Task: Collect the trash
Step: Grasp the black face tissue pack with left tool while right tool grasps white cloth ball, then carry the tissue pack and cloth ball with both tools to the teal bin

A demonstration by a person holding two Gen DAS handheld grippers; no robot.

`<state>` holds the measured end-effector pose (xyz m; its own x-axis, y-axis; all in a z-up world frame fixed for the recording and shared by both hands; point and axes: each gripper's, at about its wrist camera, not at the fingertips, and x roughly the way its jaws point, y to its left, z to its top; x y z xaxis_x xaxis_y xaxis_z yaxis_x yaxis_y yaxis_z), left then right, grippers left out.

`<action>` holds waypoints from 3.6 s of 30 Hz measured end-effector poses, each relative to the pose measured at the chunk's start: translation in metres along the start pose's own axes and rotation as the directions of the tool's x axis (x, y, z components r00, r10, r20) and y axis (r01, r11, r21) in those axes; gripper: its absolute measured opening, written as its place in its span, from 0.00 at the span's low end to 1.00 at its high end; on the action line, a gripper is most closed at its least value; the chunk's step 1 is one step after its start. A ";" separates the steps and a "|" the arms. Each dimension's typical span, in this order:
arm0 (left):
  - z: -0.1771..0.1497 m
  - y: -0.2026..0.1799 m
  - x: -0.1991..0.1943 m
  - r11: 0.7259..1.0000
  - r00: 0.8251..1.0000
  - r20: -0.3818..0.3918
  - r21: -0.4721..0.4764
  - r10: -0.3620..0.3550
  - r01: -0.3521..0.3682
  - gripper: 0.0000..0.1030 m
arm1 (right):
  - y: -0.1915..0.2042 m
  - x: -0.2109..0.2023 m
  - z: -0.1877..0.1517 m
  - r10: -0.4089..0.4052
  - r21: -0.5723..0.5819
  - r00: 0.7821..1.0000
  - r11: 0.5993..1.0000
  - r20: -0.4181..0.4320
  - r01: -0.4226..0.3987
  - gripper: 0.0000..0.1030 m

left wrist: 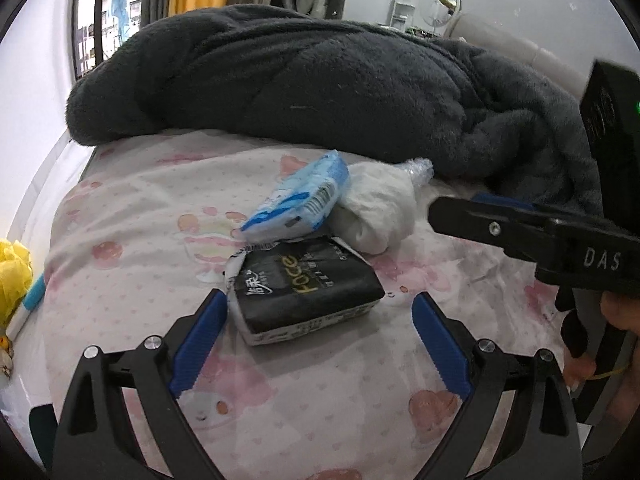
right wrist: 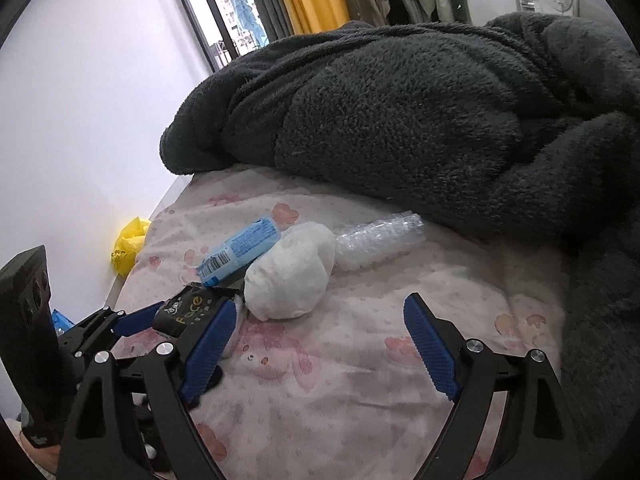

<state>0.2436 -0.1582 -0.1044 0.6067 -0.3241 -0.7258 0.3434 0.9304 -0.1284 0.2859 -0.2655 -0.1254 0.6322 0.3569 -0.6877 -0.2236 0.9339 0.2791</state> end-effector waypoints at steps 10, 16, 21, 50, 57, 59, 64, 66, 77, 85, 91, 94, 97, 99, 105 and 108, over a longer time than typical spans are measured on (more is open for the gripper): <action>0.005 -0.001 0.014 0.999 0.998 -0.060 0.030 0.022 -0.020 0.76 | 0.007 0.029 0.012 0.046 0.002 0.998 0.999 -0.051 -0.046 0.84; 0.008 0.004 0.015 0.999 0.998 -0.067 0.031 -0.007 0.009 0.74 | 0.008 0.040 0.016 0.038 0.015 0.997 0.999 -0.072 -0.037 0.75; 0.005 0.006 0.009 0.999 0.998 -0.059 0.029 -0.021 0.022 0.74 | 0.011 0.048 0.014 0.048 0.036 0.996 0.998 -0.080 -0.045 0.64; -0.023 0.029 -0.085 0.995 0.991 0.133 -0.095 0.019 -0.006 0.73 | 0.022 -0.056 -0.013 0.075 0.067 0.994 0.995 0.076 -0.080 0.34; -0.038 0.055 -0.102 0.990 0.990 0.127 -0.133 0.067 -0.050 0.73 | 0.044 -0.059 -0.021 0.108 0.052 0.991 0.992 0.084 -0.113 0.34; -0.041 0.064 -0.107 0.989 0.989 0.123 -0.136 0.079 -0.062 0.73 | 0.053 -0.057 -0.021 0.114 0.040 0.990 0.992 0.083 -0.117 0.34; -0.050 0.086 -0.111 0.985 0.990 0.083 -0.141 0.117 -0.105 0.74 | 0.080 -0.053 -0.019 0.127 0.004 0.989 0.992 0.080 -0.128 0.34; -0.055 0.098 -0.109 0.982 0.989 0.057 -0.137 0.139 -0.130 0.74 | 0.090 -0.050 -0.017 0.132 -0.006 0.988 0.991 0.081 -0.132 0.34; -0.079 0.156 -0.112 0.968 0.979 -0.016 -0.151 0.201 -0.201 0.74 | 0.149 -0.031 -0.004 0.188 -0.067 0.980 0.981 0.071 -0.183 0.34; -0.104 0.198 -0.107 0.958 0.970 -0.095 -0.160 0.224 -0.237 0.74 | 0.202 -0.015 0.000 0.231 -0.129 0.972 0.966 0.044 -0.224 0.34; -0.127 0.235 -0.106 0.944 0.961 -0.153 -0.206 0.230 -0.259 0.74 | 0.240 0.004 0.000 0.261 -0.166 0.965 0.952 0.005 -0.257 0.34; -0.139 0.252 -0.105 0.936 0.954 -0.186 -0.219 0.235 -0.274 0.74 | 0.261 0.015 -0.003 0.272 -0.186 0.962 0.944 -0.018 -0.271 0.34; -0.154 0.268 -0.102 0.928 0.943 -0.236 -0.237 0.234 -0.289 0.74 | 0.283 0.026 -0.006 0.281 -0.208 0.959 0.936 -0.040 -0.283 0.34; -0.164 0.278 -0.098 0.923 0.933 -0.277 -0.242 0.231 -0.300 0.74 | 0.298 0.034 -0.009 0.285 -0.225 0.957 0.930 -0.058 -0.291 0.34; -0.199 0.301 -0.086 0.918 0.897 -0.398 -0.253 0.189 -0.306 0.74 | 0.335 0.055 -0.019 0.287 -0.274 0.951 0.911 -0.116 -0.308 0.34; -0.211 0.306 -0.084 0.914 0.882 -0.440 -0.264 0.170 -0.308 0.75 | 0.346 0.062 -0.025 0.281 -0.295 0.949 0.903 -0.144 -0.312 0.34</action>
<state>0.1466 0.1896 -0.2257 0.2779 -0.0522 -0.9592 -0.0625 0.9954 -0.0723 0.2298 0.0807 -0.0882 0.4304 0.6044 -0.6704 -0.6183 0.7385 0.2688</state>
